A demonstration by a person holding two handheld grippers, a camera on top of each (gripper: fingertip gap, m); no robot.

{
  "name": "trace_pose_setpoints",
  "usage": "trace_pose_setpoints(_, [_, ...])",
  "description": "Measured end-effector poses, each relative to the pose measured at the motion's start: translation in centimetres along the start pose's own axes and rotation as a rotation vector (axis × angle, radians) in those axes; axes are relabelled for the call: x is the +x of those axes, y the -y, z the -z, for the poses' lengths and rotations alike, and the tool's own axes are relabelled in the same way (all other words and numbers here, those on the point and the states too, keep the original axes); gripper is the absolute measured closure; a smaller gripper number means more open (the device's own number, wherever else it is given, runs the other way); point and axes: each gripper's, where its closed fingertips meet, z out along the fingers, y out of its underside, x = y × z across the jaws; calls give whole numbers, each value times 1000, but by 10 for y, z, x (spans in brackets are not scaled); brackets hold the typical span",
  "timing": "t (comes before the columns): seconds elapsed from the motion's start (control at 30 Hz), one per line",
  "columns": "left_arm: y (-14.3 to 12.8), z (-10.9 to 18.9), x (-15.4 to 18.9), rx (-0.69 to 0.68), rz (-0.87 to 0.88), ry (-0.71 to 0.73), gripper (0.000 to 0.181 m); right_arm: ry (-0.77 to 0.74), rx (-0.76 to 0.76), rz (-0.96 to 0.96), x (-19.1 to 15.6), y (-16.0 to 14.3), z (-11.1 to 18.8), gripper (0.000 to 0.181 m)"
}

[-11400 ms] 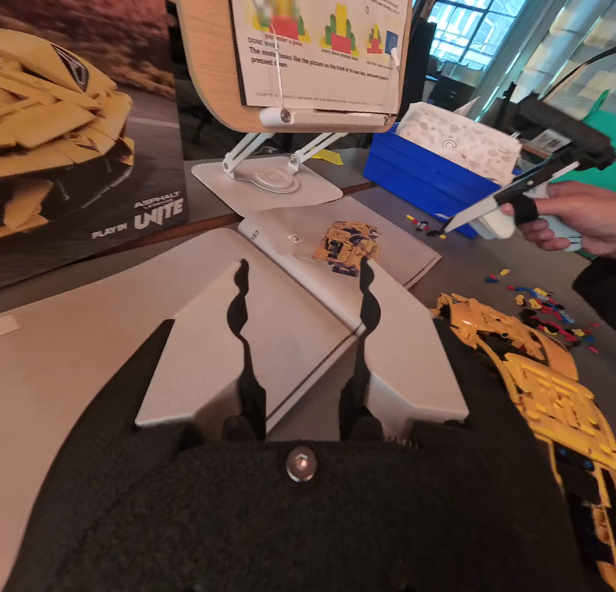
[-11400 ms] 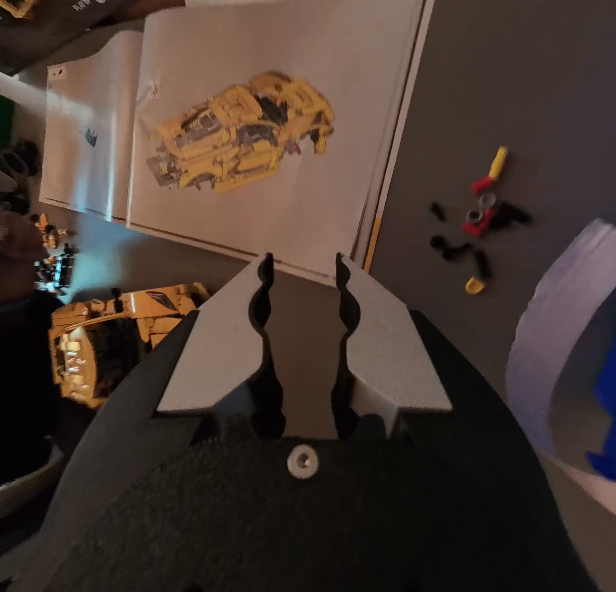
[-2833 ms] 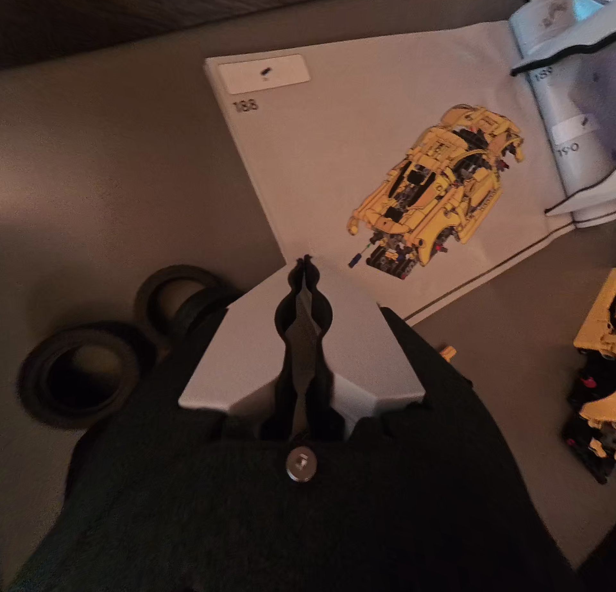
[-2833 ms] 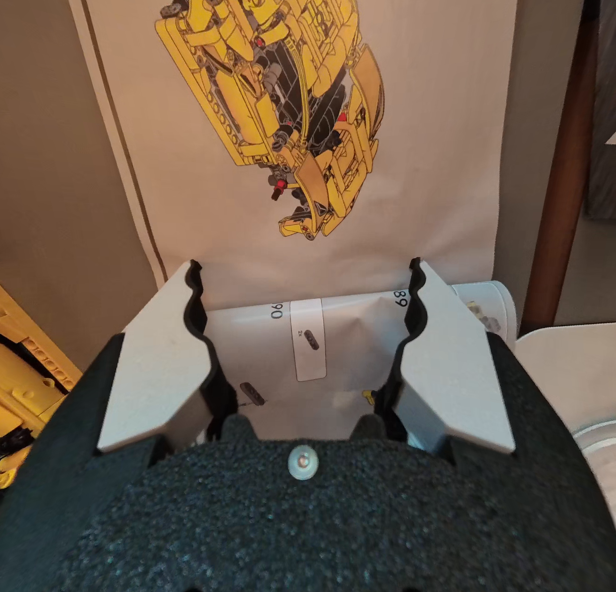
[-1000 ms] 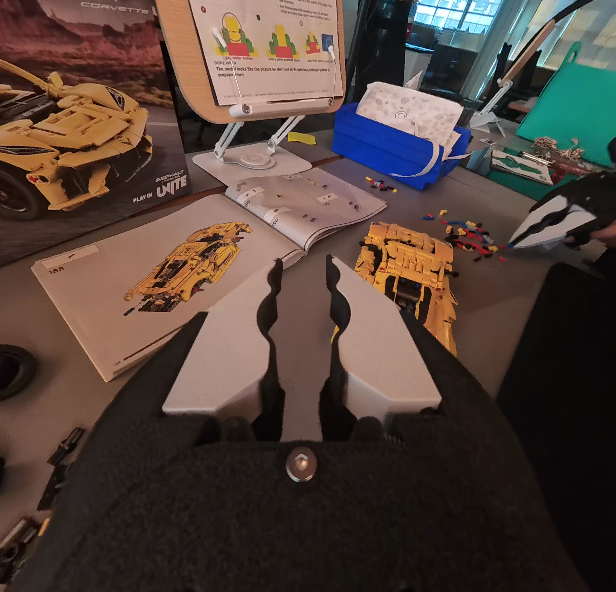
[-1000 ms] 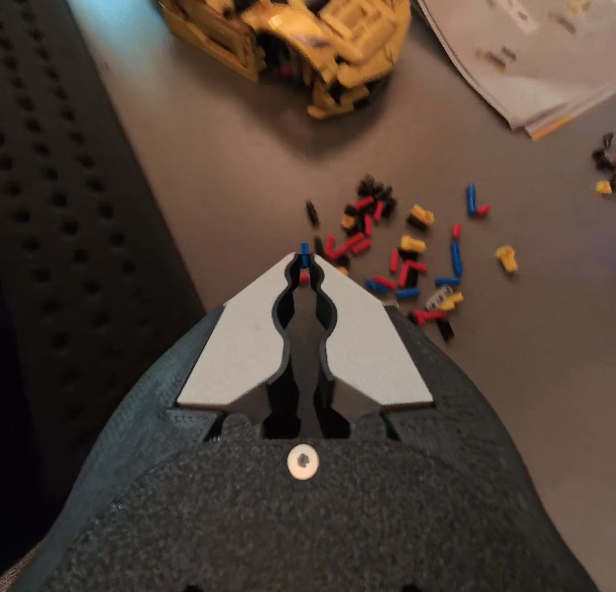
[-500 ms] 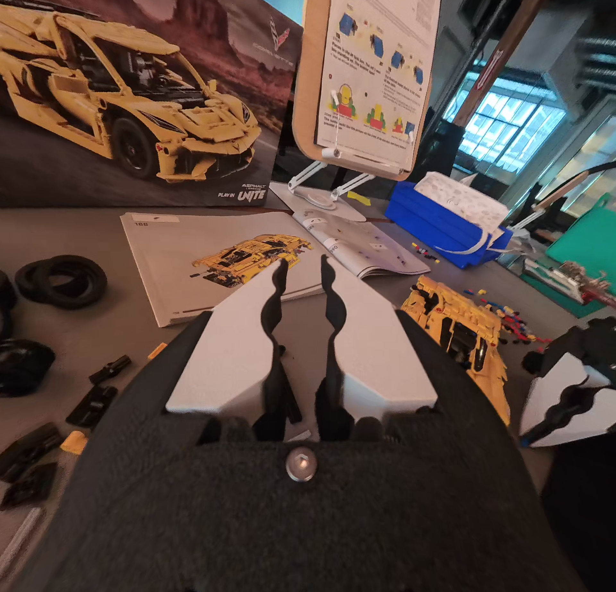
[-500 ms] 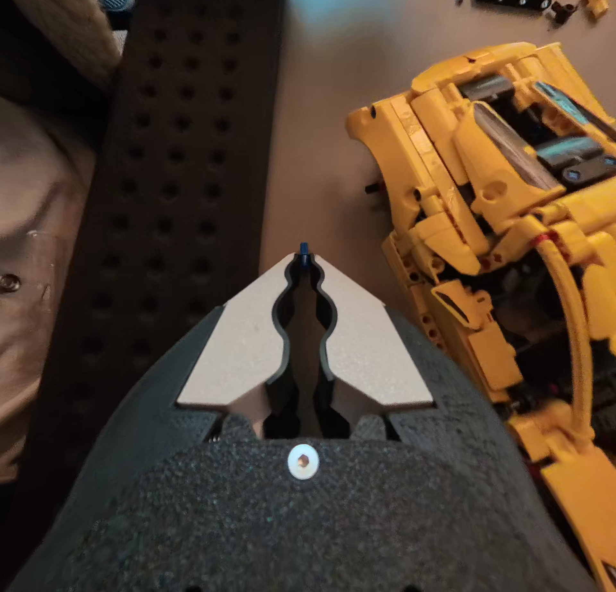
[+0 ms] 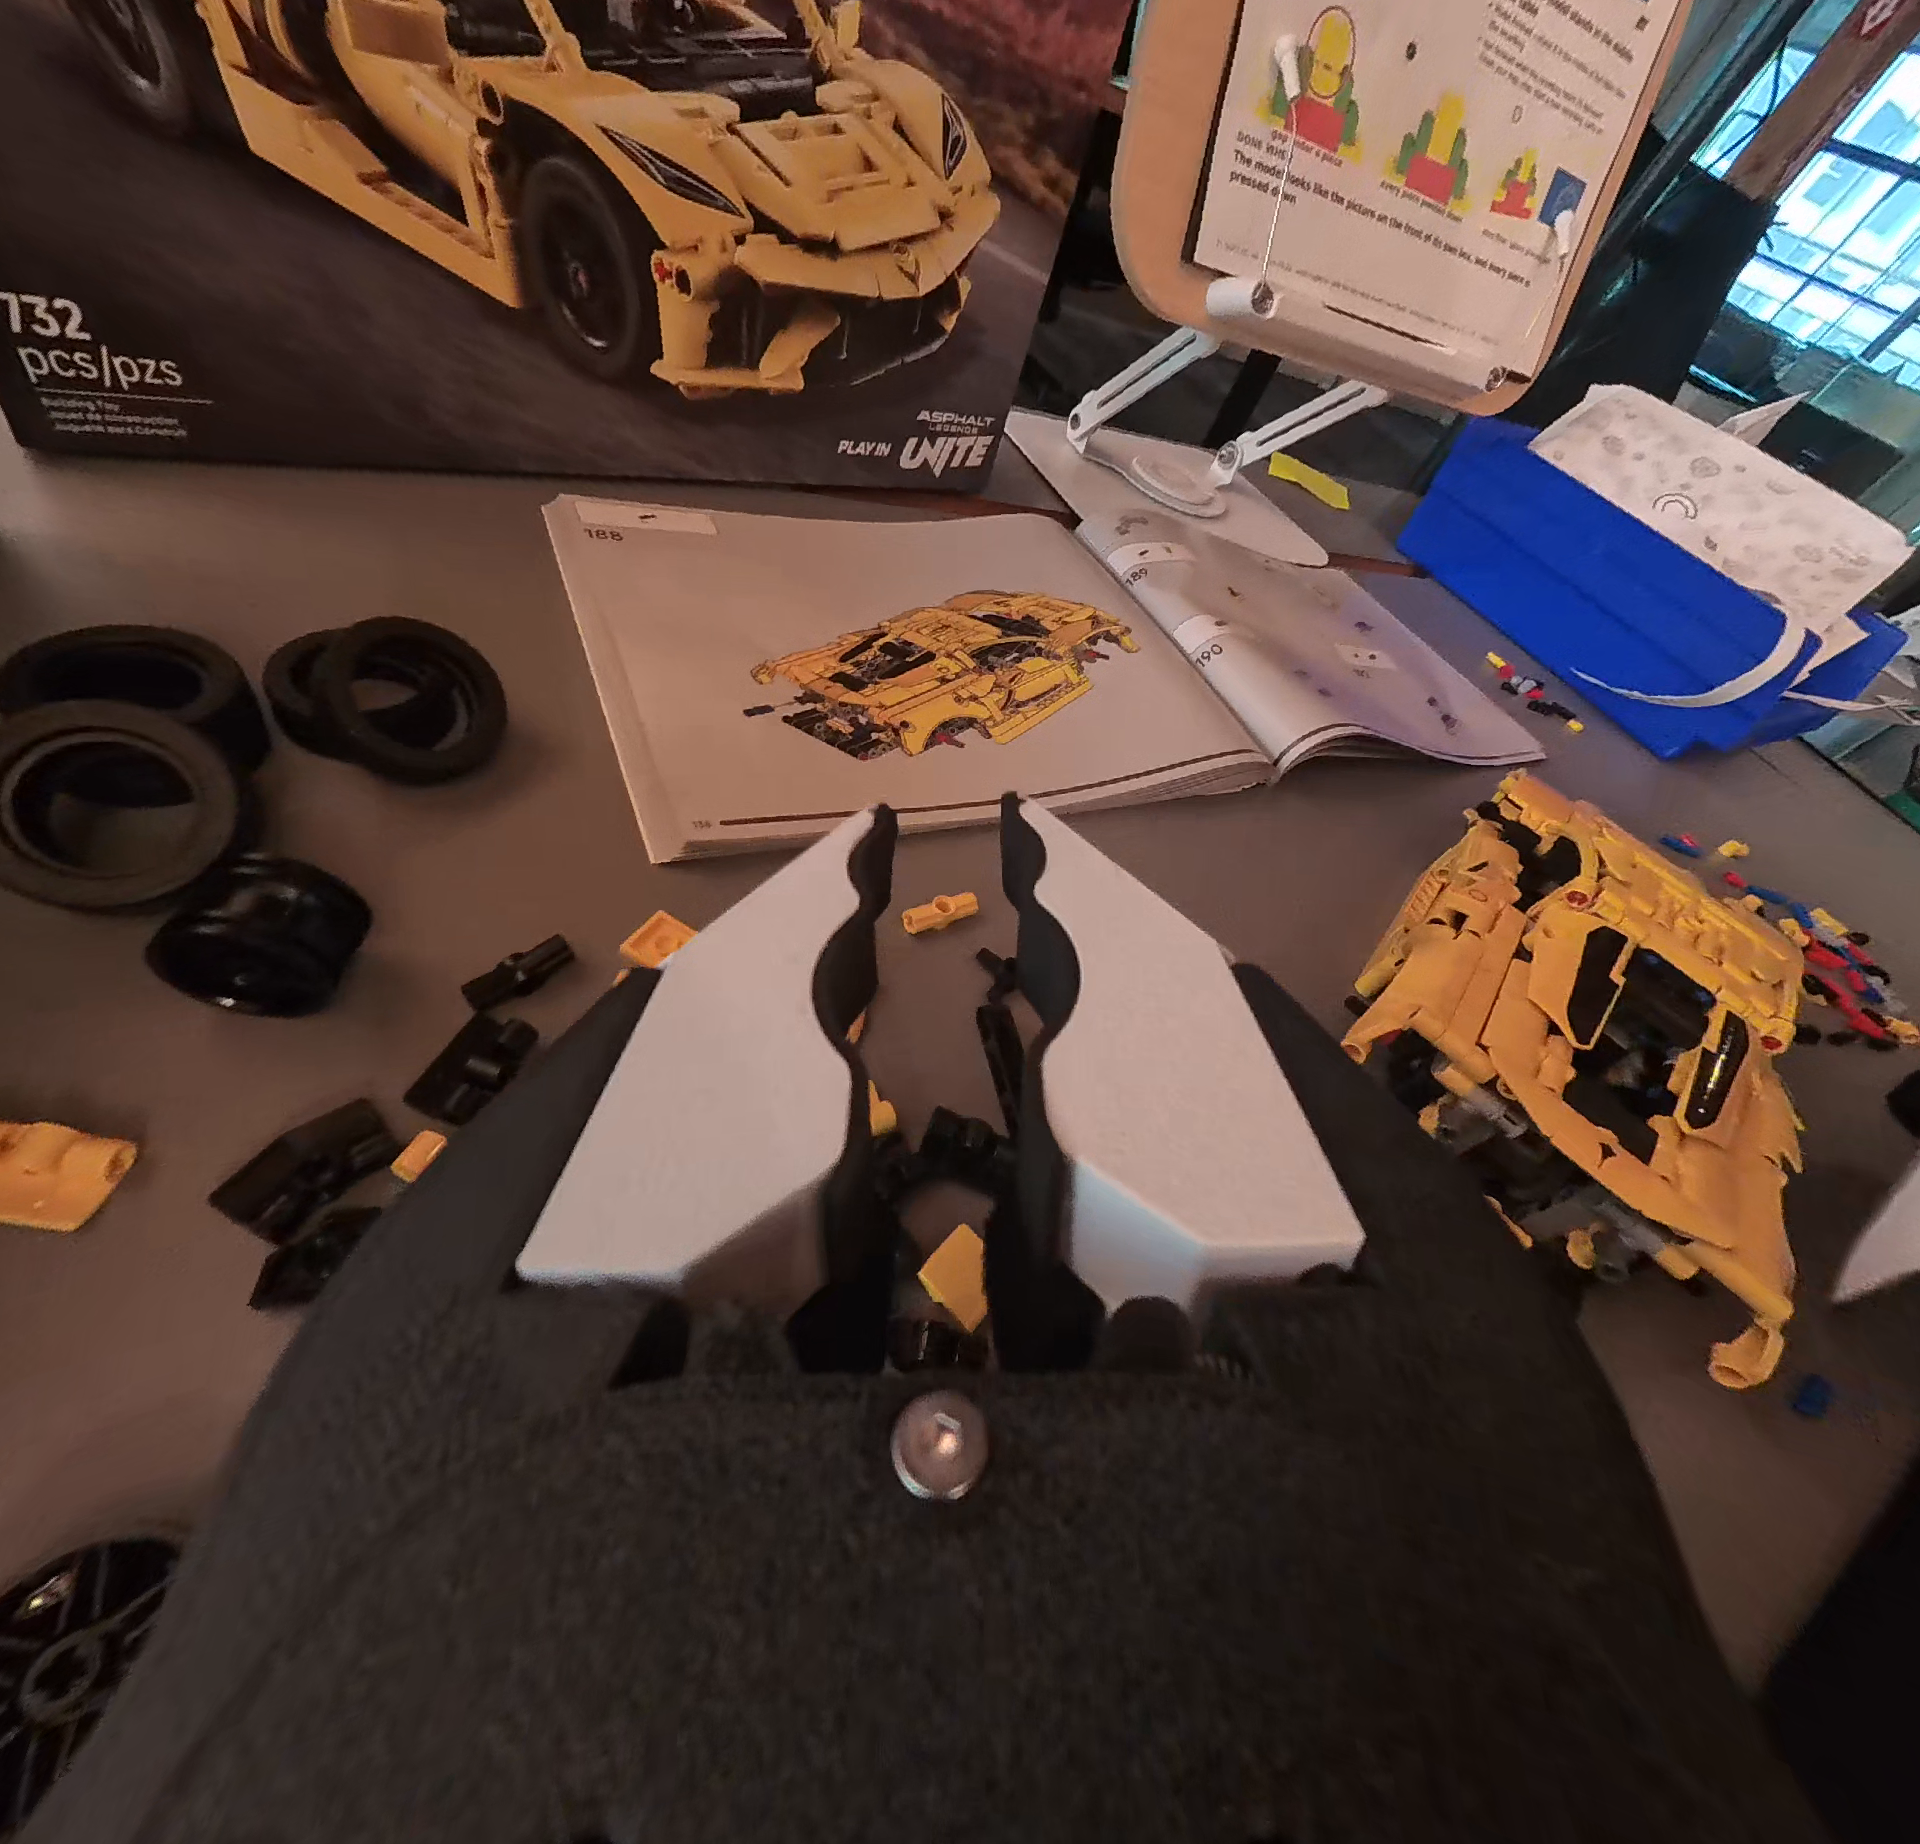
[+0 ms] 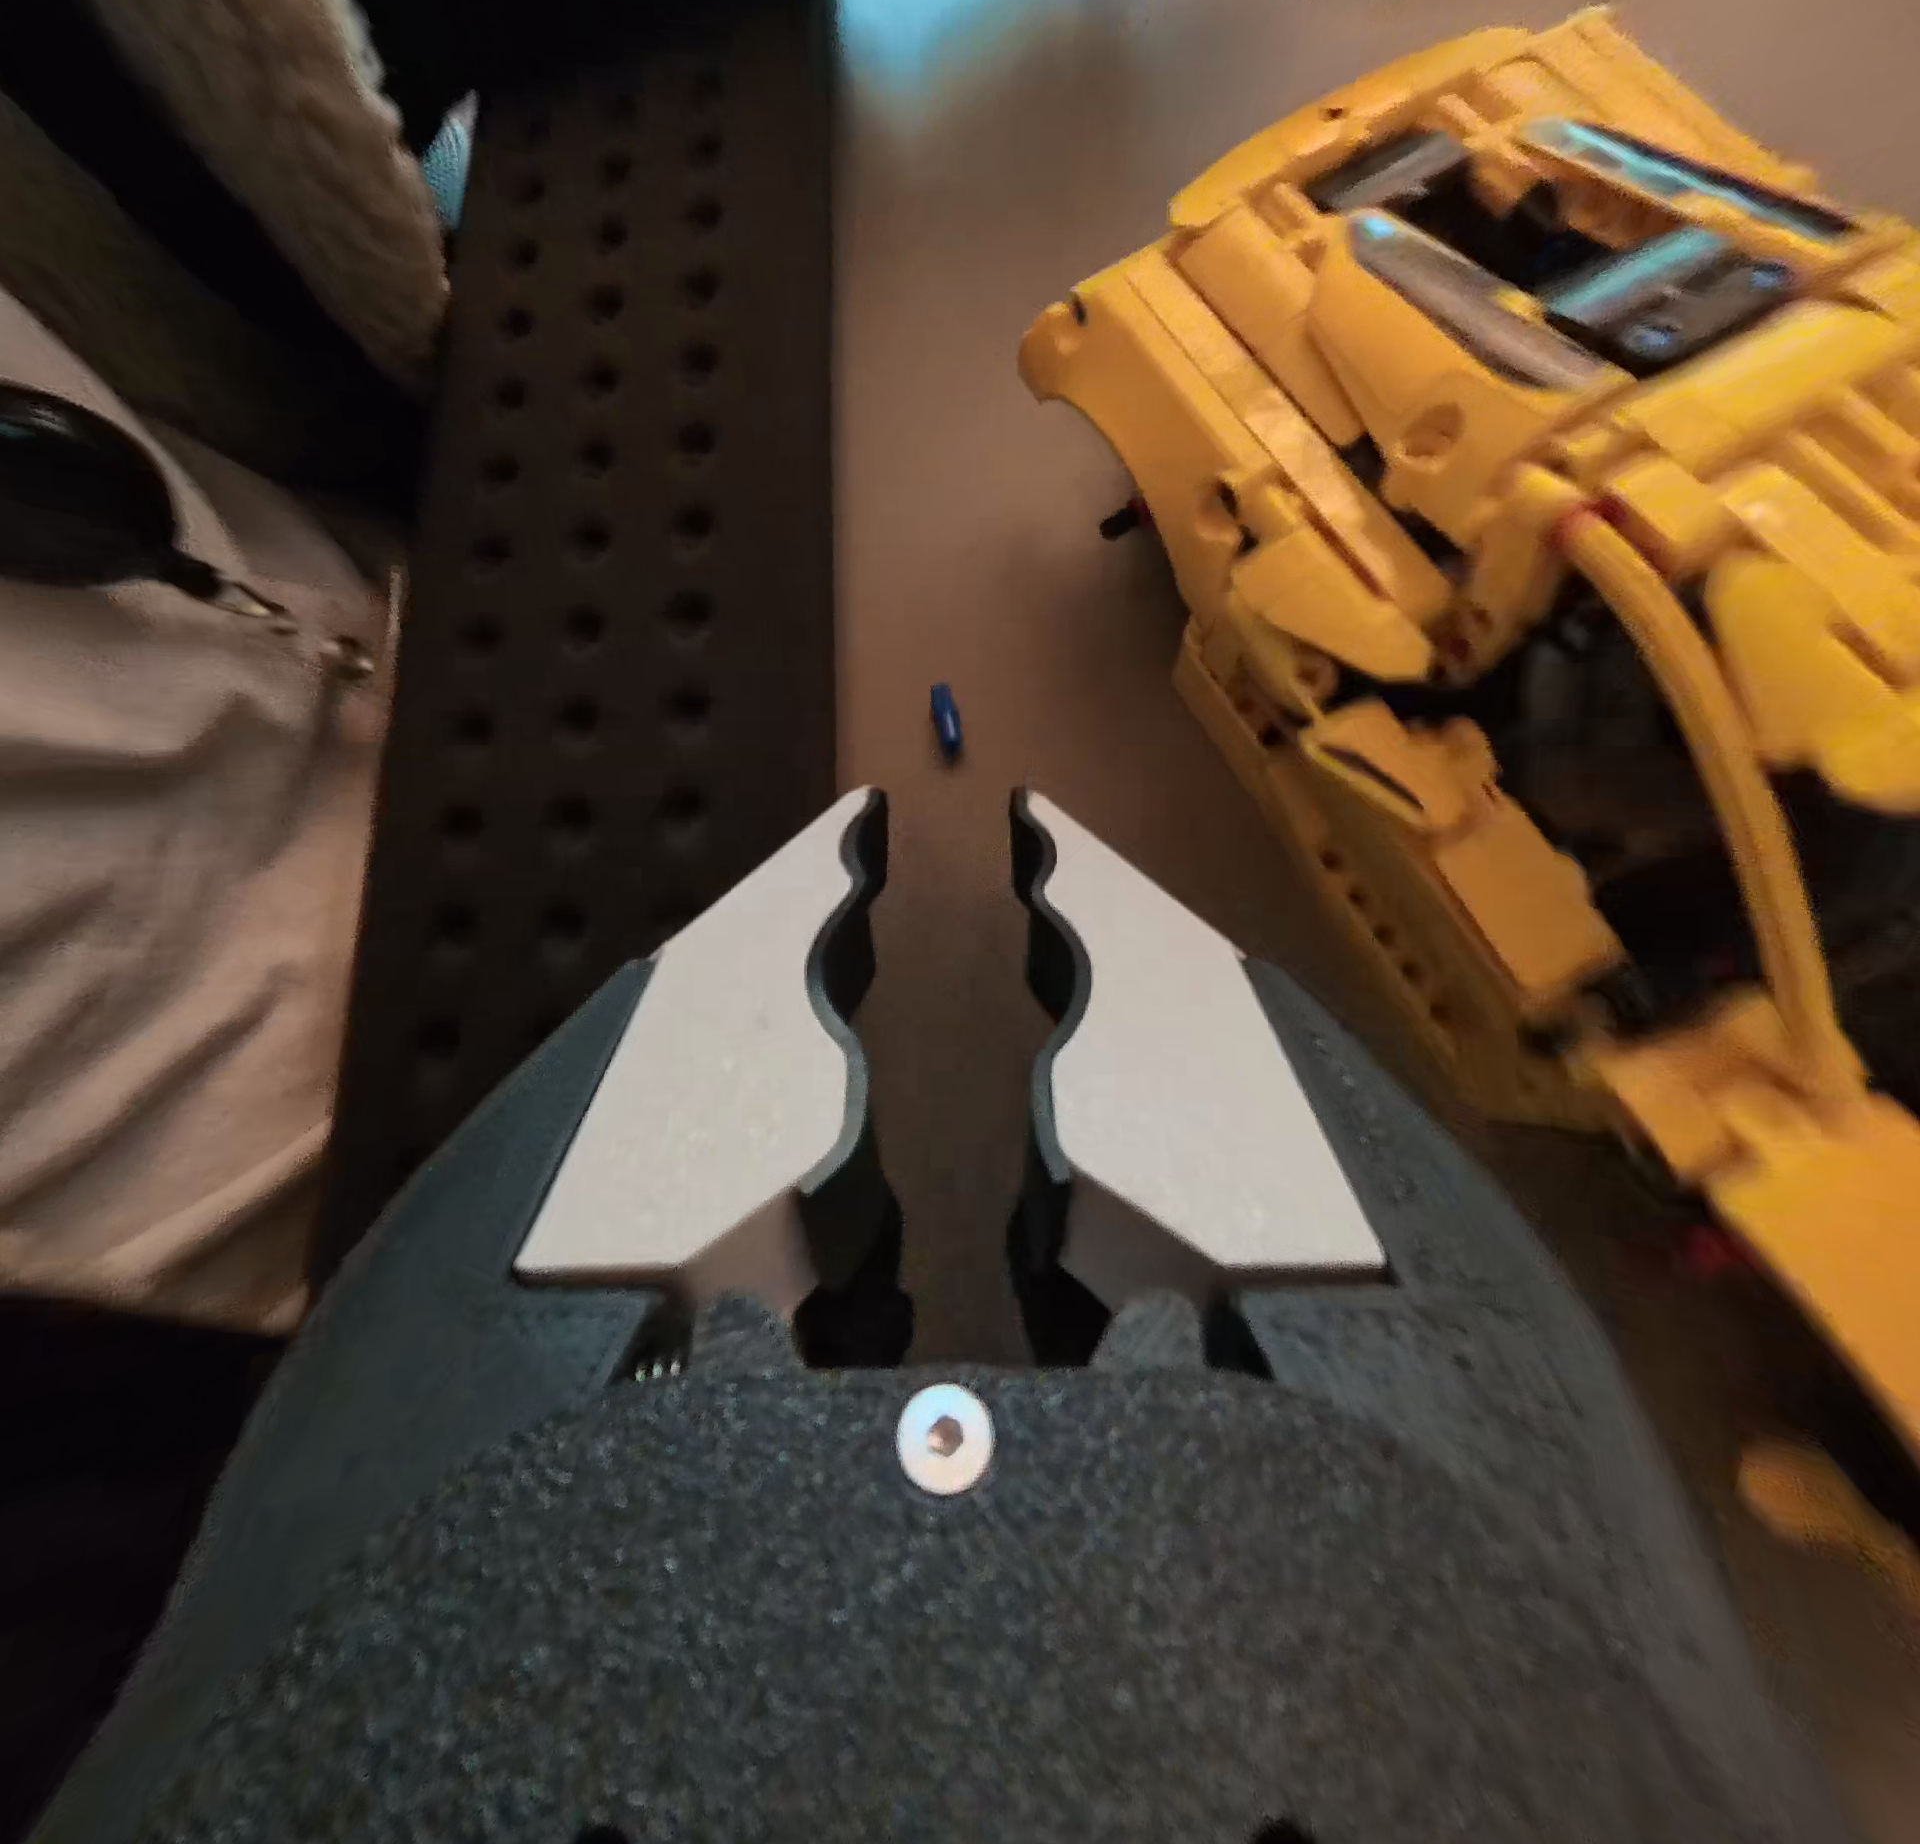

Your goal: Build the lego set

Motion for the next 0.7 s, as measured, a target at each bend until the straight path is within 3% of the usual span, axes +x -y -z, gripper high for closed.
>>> trace_pose_setpoints(0.07, [0,0,0,3,11,-7,161,-46,70,-82,9,-5,34,158])
trace_pose_setpoints(0.13, [1,0,1,10,23,-14,161,-197,101,-164,36,-27,79,158])
trace_pose_setpoints(0.23, [1,-1,1,7,22,-18,161,-524,13,-282,89,-91,151,159])
trace_pose_setpoints(0.33, [2,-3,3,5,-16,-10,161,-701,-56,-369,119,-135,195,162])
trace_pose_setpoints(0.47, [6,-2,5,28,-56,-4,161,-761,-43,-413,145,-146,215,165])
trace_pose_setpoints(0.7, [7,-3,8,36,-94,-7,161,-638,-150,-425,155,-174,215,169])
